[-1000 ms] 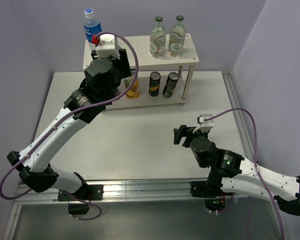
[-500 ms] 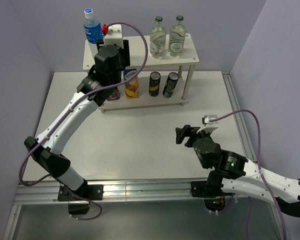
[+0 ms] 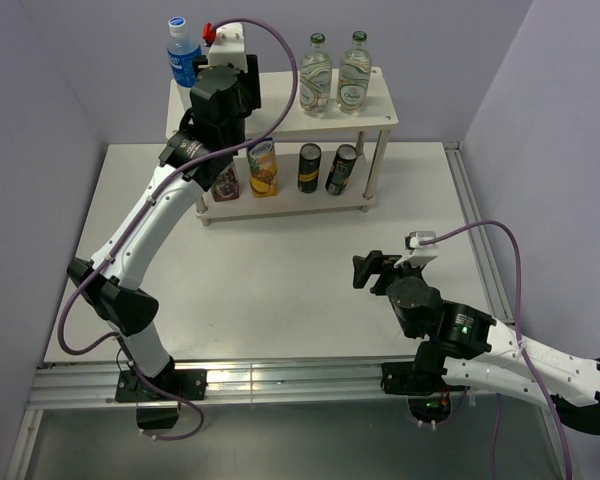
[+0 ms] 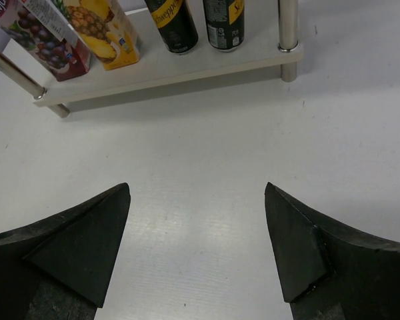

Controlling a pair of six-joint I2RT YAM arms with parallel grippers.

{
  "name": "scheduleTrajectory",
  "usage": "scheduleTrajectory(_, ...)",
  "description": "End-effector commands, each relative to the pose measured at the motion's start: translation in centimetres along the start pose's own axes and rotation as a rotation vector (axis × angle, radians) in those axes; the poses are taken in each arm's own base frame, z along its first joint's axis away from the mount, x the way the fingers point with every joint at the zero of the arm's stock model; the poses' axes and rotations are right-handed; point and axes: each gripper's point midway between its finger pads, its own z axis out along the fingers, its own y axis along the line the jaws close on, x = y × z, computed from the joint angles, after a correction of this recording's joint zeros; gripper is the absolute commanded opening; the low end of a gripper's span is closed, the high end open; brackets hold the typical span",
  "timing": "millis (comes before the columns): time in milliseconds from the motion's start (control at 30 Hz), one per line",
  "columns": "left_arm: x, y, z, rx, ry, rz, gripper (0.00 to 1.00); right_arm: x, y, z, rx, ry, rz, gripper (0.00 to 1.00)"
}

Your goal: Place and organize the beverage onto the shelf

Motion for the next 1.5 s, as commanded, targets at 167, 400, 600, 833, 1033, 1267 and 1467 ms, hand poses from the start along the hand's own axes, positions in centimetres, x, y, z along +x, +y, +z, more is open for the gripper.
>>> scheduleTrajectory(167, -5.6, 2.3, 0.6, -0.022, -0.141, -0.147, 0.0, -0.2, -0.1, 0.2, 0.019, -0.019, 0.002, 0.89)
scheduleTrajectory(400, -4.0, 2.3, 2.0, -0.024, -0.096, -0.142, 0.18, -0.3, -0.1, 0.3, 0.02, -0.02, -0.002, 0.89)
scheduleTrajectory(600, -3.1, 2.5, 2.9, -0.03, -0.076, -0.143, 0.63, -0.2, -0.1, 0.3, 0.023, -0.019, -0.006, 0.88)
scheduleTrajectory(833, -2.4, 2.3, 3.6, -0.03, -0.064, -0.138, 0.87, -0.2, -0.1, 0.3, 0.027, -0.02, -0.009, 0.88)
scheduleTrajectory(1033, -1.9, 2.4, 3.9, -0.032, -0.057, -0.133, 0.88, -0.2, 0.0, 0.4, 0.027, -0.018, -0.013, 0.88)
scheduleTrajectory(1267, -1.4, 2.3, 3.9, -0.031, -0.049, -0.131, 0.88, -0.2, 0.1, 0.5, 0.026, -0.019, -0.015, 0.89)
scheduleTrajectory(1467, -1.2, 2.4, 3.5, -0.022, -0.037, -0.139, 0.89, -0.2, 0.1, 0.5, 0.028, -0.02, -0.018, 0.89)
